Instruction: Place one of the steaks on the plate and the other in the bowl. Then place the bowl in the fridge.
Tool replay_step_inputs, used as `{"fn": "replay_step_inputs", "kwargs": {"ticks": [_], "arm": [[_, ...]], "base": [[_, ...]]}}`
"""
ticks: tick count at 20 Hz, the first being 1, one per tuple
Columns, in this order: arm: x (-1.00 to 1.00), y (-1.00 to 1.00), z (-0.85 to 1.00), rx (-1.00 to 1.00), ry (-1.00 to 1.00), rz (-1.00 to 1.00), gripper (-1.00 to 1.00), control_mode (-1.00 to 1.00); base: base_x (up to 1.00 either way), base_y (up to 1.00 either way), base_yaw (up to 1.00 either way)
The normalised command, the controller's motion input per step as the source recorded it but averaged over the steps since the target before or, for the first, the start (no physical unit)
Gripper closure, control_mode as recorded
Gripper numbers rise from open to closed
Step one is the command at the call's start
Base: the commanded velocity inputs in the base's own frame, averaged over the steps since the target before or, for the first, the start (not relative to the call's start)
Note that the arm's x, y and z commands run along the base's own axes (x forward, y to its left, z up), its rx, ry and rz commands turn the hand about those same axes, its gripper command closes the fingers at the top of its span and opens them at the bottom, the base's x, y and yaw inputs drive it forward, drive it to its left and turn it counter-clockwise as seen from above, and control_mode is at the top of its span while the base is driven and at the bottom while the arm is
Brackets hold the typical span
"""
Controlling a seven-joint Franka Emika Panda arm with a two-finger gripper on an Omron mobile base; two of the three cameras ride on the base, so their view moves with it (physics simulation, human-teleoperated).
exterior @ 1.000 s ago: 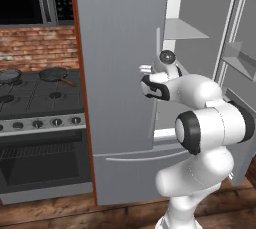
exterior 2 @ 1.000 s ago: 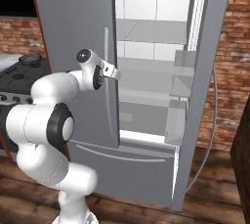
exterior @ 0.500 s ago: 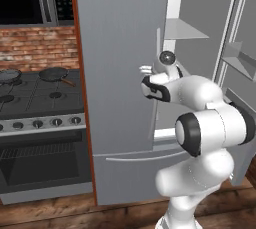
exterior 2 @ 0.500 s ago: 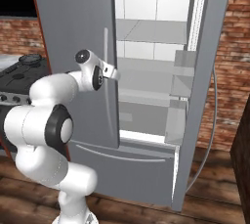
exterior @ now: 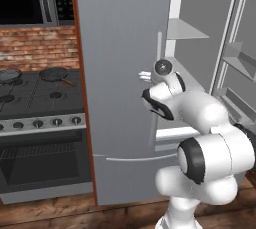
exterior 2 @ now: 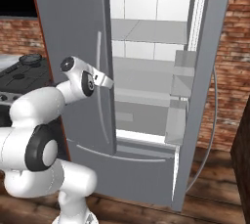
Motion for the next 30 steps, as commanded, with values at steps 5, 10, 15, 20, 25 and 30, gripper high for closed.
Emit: {"fn": "replay_step_inputs", "kwargs": {"ticks": [5, 10, 15, 20, 25, 30], "arm": [[-0.6, 0.0, 0.16, 0.0, 0.0, -0.14, 1.0, -1.0], [-0.49, 0.0, 0.05, 0.0, 0.02, -0.11, 1.0, -1.0], [-0.44, 0.0, 0.0, 0.0, 0.03, -0.12, 1.0, -1.0], [-0.49, 0.02, 0.0, 0.0, 0.01, -0.15, 1.0, -1.0], [-0.41, 0.1, 0.01, -0.03, 0.06, -0.13, 1.0, -1.0], [-0.47, 0.17, 0.0, -0.04, 0.01, -0.08, 1.0, -1.0]], "base": [[0.0, 0.0, 0.0], [0.0, 0.0, 0.0], [0.0, 0.0, 0.0], [0.0, 0.0, 0.0], [0.0, 0.0, 0.0], [0.0, 0.0, 0.0]]}}
